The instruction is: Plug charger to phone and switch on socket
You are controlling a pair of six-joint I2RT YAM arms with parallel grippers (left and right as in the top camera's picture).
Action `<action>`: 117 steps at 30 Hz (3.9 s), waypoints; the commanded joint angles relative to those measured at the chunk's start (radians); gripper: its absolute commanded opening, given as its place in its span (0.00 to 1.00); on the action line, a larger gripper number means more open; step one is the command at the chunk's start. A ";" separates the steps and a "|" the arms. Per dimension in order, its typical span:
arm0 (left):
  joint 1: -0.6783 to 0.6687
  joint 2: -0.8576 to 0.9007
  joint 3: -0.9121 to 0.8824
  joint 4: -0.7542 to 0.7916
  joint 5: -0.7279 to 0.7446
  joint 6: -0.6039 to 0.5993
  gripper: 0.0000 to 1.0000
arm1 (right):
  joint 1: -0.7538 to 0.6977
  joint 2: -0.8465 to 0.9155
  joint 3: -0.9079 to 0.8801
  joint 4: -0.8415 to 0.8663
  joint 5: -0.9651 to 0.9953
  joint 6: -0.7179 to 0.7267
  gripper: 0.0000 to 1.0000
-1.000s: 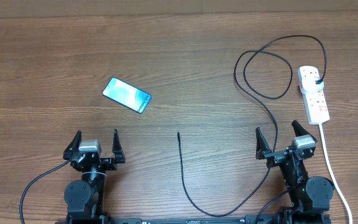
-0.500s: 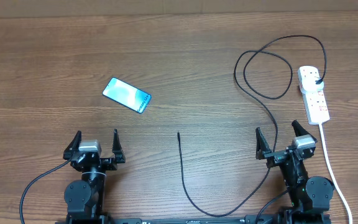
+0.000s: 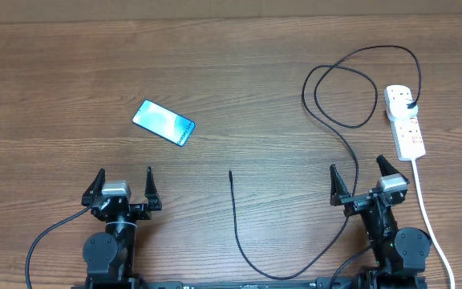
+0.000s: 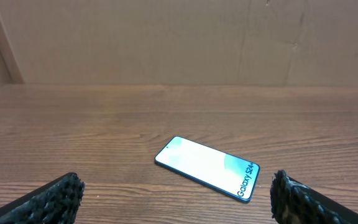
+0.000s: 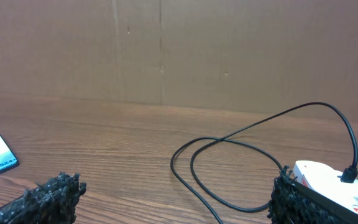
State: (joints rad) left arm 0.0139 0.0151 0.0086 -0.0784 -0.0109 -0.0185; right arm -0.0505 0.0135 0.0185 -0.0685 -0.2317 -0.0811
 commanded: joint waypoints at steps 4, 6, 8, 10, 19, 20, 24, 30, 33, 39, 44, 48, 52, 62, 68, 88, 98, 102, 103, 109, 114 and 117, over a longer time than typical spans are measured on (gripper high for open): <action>0.006 -0.011 -0.004 0.001 0.005 0.011 1.00 | 0.008 -0.011 -0.011 0.004 0.006 0.006 1.00; 0.006 -0.011 -0.004 0.001 0.006 0.011 1.00 | 0.008 -0.011 -0.011 0.004 0.006 0.006 1.00; 0.006 -0.011 -0.004 0.001 0.011 0.011 0.99 | 0.008 -0.011 -0.011 0.004 0.006 0.006 1.00; 0.006 -0.011 -0.004 0.001 0.012 0.011 0.99 | 0.008 -0.011 -0.011 0.004 0.006 0.006 1.00; 0.006 -0.011 0.005 0.000 0.011 0.005 1.00 | 0.008 -0.011 -0.011 0.004 0.006 0.006 1.00; 0.006 -0.011 0.009 0.000 0.011 0.003 1.00 | 0.008 -0.011 -0.011 0.004 0.006 0.006 1.00; 0.006 -0.011 0.033 -0.001 0.011 0.000 1.00 | 0.008 -0.011 -0.011 0.004 0.006 0.006 1.00; 0.006 -0.011 0.099 -0.042 0.003 -0.008 1.00 | 0.008 -0.011 -0.011 0.004 0.006 0.006 1.00; 0.006 -0.010 0.137 -0.089 0.000 -0.007 1.00 | 0.008 -0.011 -0.011 0.004 0.006 0.006 1.00; 0.006 -0.007 0.197 -0.125 0.001 -0.008 1.00 | 0.008 -0.011 -0.011 0.004 0.006 0.006 1.00; 0.006 0.047 0.248 -0.129 0.001 -0.015 1.00 | 0.008 -0.011 -0.011 0.004 0.006 0.006 1.00; 0.006 0.140 0.310 -0.131 0.005 -0.015 1.00 | 0.008 -0.011 -0.011 0.004 0.006 0.006 1.00; 0.006 0.278 0.402 -0.132 0.005 -0.015 1.00 | 0.008 -0.011 -0.011 0.004 0.006 0.006 1.00; 0.005 0.660 0.705 -0.212 0.027 -0.113 1.00 | 0.008 -0.011 -0.011 0.004 0.006 0.006 1.00; 0.005 0.884 0.954 -0.407 0.031 -0.185 1.00 | 0.008 -0.011 -0.011 0.004 0.006 0.006 1.00; 0.005 1.141 1.121 -0.648 0.259 -0.172 1.00 | 0.008 -0.010 -0.011 0.004 0.006 0.006 1.00; 0.004 1.225 1.180 -0.711 0.100 -0.448 1.00 | 0.008 -0.010 -0.011 0.004 0.006 0.006 1.00; -0.012 1.307 1.281 -0.784 0.035 -0.494 1.00 | 0.008 -0.010 -0.011 0.004 0.006 0.006 1.00; -0.021 1.328 1.306 -0.801 0.019 -0.508 1.00 | 0.008 -0.010 -0.011 0.004 0.006 0.006 1.00; -0.089 1.467 1.476 -0.900 -0.084 -0.618 1.00 | 0.008 -0.010 -0.011 0.004 0.006 0.006 1.00; -0.127 1.569 1.577 -0.955 -0.102 -0.728 1.00 | 0.008 -0.010 -0.011 0.004 0.006 0.006 1.00; -0.133 1.619 1.611 -0.985 -0.105 -0.843 1.00 | 0.008 -0.010 -0.011 0.004 0.006 0.006 1.00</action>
State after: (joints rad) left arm -0.1116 1.5921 1.5681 -1.0424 -0.0792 -0.7078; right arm -0.0505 0.0135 0.0185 -0.0685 -0.2314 -0.0811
